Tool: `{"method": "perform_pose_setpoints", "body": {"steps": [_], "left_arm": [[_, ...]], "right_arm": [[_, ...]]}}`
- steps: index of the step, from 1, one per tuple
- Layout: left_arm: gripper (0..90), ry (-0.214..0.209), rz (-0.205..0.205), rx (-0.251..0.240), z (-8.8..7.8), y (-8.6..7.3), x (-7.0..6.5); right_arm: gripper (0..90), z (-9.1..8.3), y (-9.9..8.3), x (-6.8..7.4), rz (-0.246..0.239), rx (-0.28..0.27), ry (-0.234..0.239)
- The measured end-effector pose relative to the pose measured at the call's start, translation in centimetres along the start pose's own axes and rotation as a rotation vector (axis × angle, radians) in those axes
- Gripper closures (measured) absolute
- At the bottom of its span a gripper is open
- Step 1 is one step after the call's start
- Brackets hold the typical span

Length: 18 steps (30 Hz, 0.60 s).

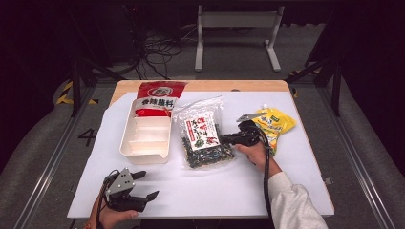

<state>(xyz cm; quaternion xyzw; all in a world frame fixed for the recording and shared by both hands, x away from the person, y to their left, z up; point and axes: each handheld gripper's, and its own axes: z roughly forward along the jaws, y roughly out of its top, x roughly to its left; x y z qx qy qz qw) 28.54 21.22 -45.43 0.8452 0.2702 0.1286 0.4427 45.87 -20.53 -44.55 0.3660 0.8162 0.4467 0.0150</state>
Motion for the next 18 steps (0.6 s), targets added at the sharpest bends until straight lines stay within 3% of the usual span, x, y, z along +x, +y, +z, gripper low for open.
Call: {"method": "perform_pose_setpoints", "body": {"steps": [3, 7, 9, 10, 11, 18], "left_arm": [[20.3, -0.006, -0.001, -0.005, -0.1, 0.2, -0.1], [20.6, -0.022, 0.004, -0.049, -0.4, 1.1, -0.2], [20.5, -0.028, 0.006, -0.068, -0.4, 1.7, -0.4], [20.5, -0.032, 0.022, -0.080, -0.3, 2.6, -0.6], [20.5, -0.032, 0.022, -0.080, -0.3, 2.6, -0.6], [17.9, -0.046, 0.033, -0.120, 0.8, 6.1, -1.0]], "right_arm": [[82.9, -0.4, -0.3, 0.4, -0.014, -0.024, -0.006], [83.4, -1.8, -1.2, 1.6, -0.073, -0.089, -0.022], [83.5, -2.1, -1.5, 1.8, -0.082, -0.101, -0.027], [84.3, -2.8, -2.1, 2.2, -0.120, -0.138, -0.031], [84.5, -3.1, -2.4, 2.4, -0.129, -0.153, -0.028], [85.0, -4.9, -3.6, 3.6, -0.222, -0.199, -0.022]]}}
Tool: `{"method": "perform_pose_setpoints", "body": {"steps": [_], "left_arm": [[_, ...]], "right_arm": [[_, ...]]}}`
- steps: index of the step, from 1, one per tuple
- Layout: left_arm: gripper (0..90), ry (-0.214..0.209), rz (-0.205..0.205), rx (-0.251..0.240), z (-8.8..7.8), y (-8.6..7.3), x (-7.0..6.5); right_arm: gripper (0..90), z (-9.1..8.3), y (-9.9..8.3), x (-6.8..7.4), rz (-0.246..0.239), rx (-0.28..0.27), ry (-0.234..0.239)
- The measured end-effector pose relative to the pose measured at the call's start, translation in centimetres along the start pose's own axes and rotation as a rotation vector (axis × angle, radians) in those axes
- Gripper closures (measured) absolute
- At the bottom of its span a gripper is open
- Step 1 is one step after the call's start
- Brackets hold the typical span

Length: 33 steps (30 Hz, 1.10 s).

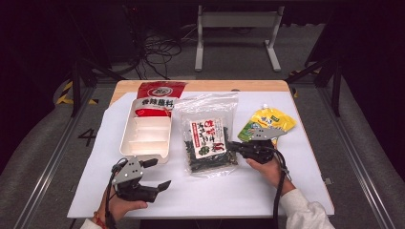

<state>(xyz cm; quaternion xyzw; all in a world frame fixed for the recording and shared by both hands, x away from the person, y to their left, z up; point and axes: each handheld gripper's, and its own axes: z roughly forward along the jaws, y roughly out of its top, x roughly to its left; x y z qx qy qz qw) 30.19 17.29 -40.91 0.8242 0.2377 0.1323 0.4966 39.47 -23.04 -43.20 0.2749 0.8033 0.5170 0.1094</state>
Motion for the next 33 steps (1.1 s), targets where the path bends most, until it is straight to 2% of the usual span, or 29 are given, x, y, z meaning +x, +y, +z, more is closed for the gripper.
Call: {"method": "perform_pose_setpoints", "body": {"steps": [3, 4, 6, 10, 11, 13, 15, 17, 18, 19, 22, 23, 26, 27, 29, 30, 32, 33], "left_arm": [[16.8, -0.012, 0.006, -0.007, 1.2, 1.7, 0.2], [16.4, -0.012, 0.006, -0.007, 1.2, 1.7, 0.2], [16.1, -0.025, 0.004, -0.023, 2.1, 3.0, 0.6], [15.6, -0.033, -0.041, -0.027, 3.6, 4.8, 1.4], [15.5, -0.019, -0.042, -0.020, 4.1, 5.1, 1.5], [15.5, -0.048, -0.076, -0.032, 4.9, 5.5, 1.9], [14.8, -0.022, -0.084, -0.024, 5.6, 5.9, 2.1], [14.8, -0.040, -0.099, -0.026, 6.0, 6.2, 2.3], [14.9, -0.039, -0.100, -0.029, 6.2, 6.3, 2.3], [16.8, -0.066, -0.097, -0.031, 6.4, 6.3, 2.3], [20.1, -0.059, -0.078, -0.029, 6.8, 6.5, 2.1], [20.1, -0.077, -0.075, -0.029, 7.0, 6.6, 2.0], [28.1, -0.100, -0.062, -0.047, 7.3, 6.6, 1.9], [36.9, -0.122, -0.059, -0.062, 7.4, 6.5, 1.7], [52.0, -0.151, -0.005, -0.076, 7.6, 6.5, 1.3], [58.8, -0.164, 0.006, -0.089, 7.5, 6.5, 1.1], [65.8, -0.215, 0.009, -0.112, 7.1, 6.6, 1.0], [70.0, -0.227, 0.015, -0.119, 7.0, 6.6, 0.9]], "right_arm": [[85.2, -0.8, -0.3, 0.6, -0.055, -0.026, 0.008], [85.2, -0.8, -0.3, 0.6, -0.055, -0.026, 0.008], [85.2, -1.3, -0.6, 0.9, -0.081, -0.046, 0.025], [85.2, -1.9, -0.7, 1.3, -0.116, -0.066, 0.037], [85.2, -1.9, -0.7, 1.5, -0.128, -0.068, 0.040], [85.2, -2.2, -0.7, 1.8, -0.152, -0.075, 0.044], [85.2, -2.4, -0.7, 2.0, -0.172, -0.084, 0.049], [85.2, -2.5, -0.8, 2.2, -0.182, -0.092, 0.052], [85.1, -2.6, -0.8, 2.3, -0.182, -0.092, 0.051], [85.1, -2.6, -0.8, 2.3, -0.180, -0.094, 0.056], [85.0, -2.7, -0.8, 2.4, -0.180, -0.098, 0.053], [85.0, -2.7, -0.8, 2.5, -0.181, -0.102, 0.053], [84.9, -2.7, -0.7, 2.8, -0.173, -0.100, 0.045], [84.7, -2.7, -0.7, 2.9, -0.173, -0.102, 0.046], [84.5, -2.6, -0.6, 3.2, -0.162, -0.107, 0.063], [84.3, -2.4, -0.5, 3.5, -0.174, -0.094, 0.046], [83.5, -2.3, -0.5, 3.6, -0.157, -0.095, 0.042], [82.7, -2.4, -0.5, 3.7, -0.153, -0.094, 0.039]]}}
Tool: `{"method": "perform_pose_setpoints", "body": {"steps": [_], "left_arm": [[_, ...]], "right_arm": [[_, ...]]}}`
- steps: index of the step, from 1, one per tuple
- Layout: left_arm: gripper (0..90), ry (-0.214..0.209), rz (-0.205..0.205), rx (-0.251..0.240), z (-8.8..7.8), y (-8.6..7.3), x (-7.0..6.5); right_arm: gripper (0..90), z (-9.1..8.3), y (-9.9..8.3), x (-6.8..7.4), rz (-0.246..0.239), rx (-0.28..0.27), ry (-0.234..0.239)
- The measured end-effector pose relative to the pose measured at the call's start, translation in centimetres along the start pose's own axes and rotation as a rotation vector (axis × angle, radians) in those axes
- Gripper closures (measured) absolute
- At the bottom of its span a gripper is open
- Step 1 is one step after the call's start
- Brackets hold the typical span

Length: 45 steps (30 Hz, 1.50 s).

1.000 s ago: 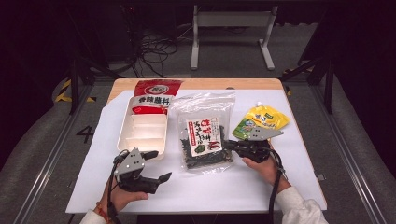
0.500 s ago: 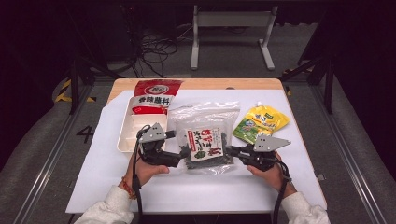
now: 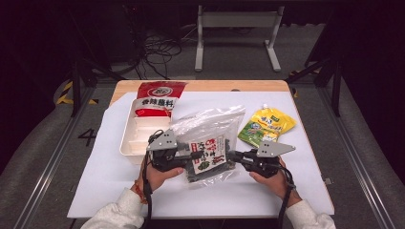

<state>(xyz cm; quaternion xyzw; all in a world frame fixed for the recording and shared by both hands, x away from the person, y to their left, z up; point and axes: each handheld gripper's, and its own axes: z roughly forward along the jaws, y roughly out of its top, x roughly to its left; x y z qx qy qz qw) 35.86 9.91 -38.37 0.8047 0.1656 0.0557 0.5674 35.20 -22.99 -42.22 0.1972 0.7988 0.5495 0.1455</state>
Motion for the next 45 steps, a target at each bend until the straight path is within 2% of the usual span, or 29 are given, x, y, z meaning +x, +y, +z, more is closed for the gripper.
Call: {"method": "perform_pose_setpoints", "body": {"steps": [4, 6, 7, 9, 11, 13, 14, 15, 18, 21, 22, 23, 24, 29, 32, 34, 39, 45], "left_arm": [[74.3, -0.007, 0.022, 0.002, -0.1, 0.2, -0.3], [76.3, -0.011, 0.025, -0.003, -0.2, 0.2, -0.4], [76.7, -0.019, 0.024, -0.009, -0.4, 0.3, -0.4], [77.7, -0.026, 0.033, -0.020, -0.5, 0.4, -0.5], [77.8, -0.027, 0.038, -0.022, -0.6, 0.5, -0.7], [78.2, -0.023, 0.055, -0.037, -1.0, 0.8, -0.8], [78.4, -0.002, 0.061, -0.040, -1.3, 1.0, -0.8], [78.7, 0.006, 0.065, -0.044, -1.5, 1.2, -0.7], [79.2, 0.006, 0.045, -0.082, -2.4, 1.3, -0.3], [79.1, 0.035, 0.059, -0.096, -3.2, 1.7, -0.3], [79.2, 0.042, 0.072, -0.101, -3.5, 1.9, -0.2], [79.1, 0.043, 0.062, -0.113, -3.8, 2.1, -0.2], [79.1, 0.046, 0.069, -0.116, -4.0, 2.2, -0.2], [79.1, 0.073, 0.089, -0.153, -5.7, 3.4, 0.3], [79.0, 0.112, 0.121, -0.153, -7.2, 4.7, 0.6], [79.0, 0.119, 0.124, -0.157, -7.6, 5.0, 0.8], [79.0, 0.191, 0.148, -0.159, -10.1, 5.9, 2.0], [78.8, 0.269, 0.178, -0.156, -12.5, 5.2, 4.0]], "right_arm": [[80.3, 0.0, 0.3, 0.4, -0.011, 0.017, -0.025], [75.1, -0.1, 0.4, 0.6, 0.001, 0.018, -0.028], [69.0, -0.1, 0.6, 0.7, 0.031, 0.022, -0.036], [59.9, -0.2, 0.8, 1.0, 0.036, 0.036, -0.057], [57.0, -0.3, 0.9, 1.1, 0.040, 0.041, -0.066], [54.6, -0.9, 1.1, 1.4, 0.030, 0.048, -0.084], [52.9, -1.3, 1.2, 1.4, 0.027, 0.051, -0.095], [46.2, -1.8, 1.2, 1.4, 0.035, 0.048, -0.104], [43.6, -3.2, 0.9, 1.1, 0.071, 0.034, -0.132], [40.3, -4.3, 0.4, 1.0, 0.090, 0.041, -0.149], [39.2, -4.7, 0.2, 1.1, 0.091, 0.047, -0.149], [38.1, -5.0, 0.1, 1.2, 0.088, 0.055, -0.156], [37.2, -5.2, -0.1, 1.4, 0.080, 0.069, -0.162], [34.6, -5.9, -0.8, 2.1, 0.063, 0.110, -0.171], [34.2, -6.1, -1.4, 2.3, 0.066, 0.137, -0.180], [34.1, -6.2, -1.6, 2.3, 0.067, 0.147, -0.184], [34.0, -6.3, -2.1, 2.1, 0.093, 0.148, -0.196], [33.6, -6.0, -2.2, 2.1, 0.093, 0.155, -0.192]]}}
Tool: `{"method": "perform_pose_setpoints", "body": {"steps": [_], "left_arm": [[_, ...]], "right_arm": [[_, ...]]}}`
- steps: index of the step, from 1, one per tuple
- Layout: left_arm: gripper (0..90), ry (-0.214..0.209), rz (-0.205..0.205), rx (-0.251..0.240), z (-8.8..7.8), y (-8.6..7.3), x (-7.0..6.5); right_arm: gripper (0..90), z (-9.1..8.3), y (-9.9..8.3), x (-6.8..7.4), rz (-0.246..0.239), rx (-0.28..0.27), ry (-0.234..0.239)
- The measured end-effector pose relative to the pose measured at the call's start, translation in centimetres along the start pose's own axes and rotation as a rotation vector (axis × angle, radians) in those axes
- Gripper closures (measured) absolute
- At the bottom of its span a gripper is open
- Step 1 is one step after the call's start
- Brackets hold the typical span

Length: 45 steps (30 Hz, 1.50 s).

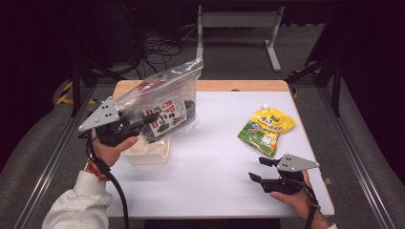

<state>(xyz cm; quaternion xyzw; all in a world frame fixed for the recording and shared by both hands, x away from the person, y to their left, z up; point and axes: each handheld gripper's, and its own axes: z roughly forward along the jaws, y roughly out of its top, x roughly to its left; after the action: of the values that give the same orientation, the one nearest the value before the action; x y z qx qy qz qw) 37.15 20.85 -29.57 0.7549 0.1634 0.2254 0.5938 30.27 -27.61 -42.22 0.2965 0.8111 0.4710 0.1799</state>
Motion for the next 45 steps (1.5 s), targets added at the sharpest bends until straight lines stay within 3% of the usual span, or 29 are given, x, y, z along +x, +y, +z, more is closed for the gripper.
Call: {"method": "perform_pose_setpoints", "body": {"steps": [6, 11, 18, 24, 29, 41, 45], "left_arm": [[78.8, 0.064, -0.021, 0.044, -1.2, -1.8, 2.5], [78.8, 0.116, -0.019, 0.092, -1.1, -3.1, 3.4], [78.8, 0.118, -0.041, 0.154, -0.1, -4.9, 4.3], [79.1, 0.094, -0.092, 0.136, 0.3, -6.1, 5.3], [79.2, 0.092, -0.076, 0.166, 0.9, -6.2, 5.2], [79.1, 0.091, -0.198, 0.094, 0.5, -9.2, 6.4], [79.2, 0.090, -0.201, 0.092, 0.2, -9.9, 6.3]], "right_arm": [[33.3, 0.5, -0.2, 0.2, -0.006, 0.024, 0.010], [33.8, 0.6, -0.1, 0.2, -0.008, 0.032, 0.013], [33.7, 0.9, -0.3, 0.2, -0.002, 0.042, 0.020], [33.5, 1.0, -0.3, 0.2, 0.001, 0.045, 0.024], [33.0, 1.1, -0.3, 0.3, -0.003, 0.048, 0.029], [33.0, 1.6, -0.3, 0.4, 0.000, 0.060, 0.039], [32.8, 1.7, -0.3, 0.4, 0.000, 0.064, 0.044]]}}
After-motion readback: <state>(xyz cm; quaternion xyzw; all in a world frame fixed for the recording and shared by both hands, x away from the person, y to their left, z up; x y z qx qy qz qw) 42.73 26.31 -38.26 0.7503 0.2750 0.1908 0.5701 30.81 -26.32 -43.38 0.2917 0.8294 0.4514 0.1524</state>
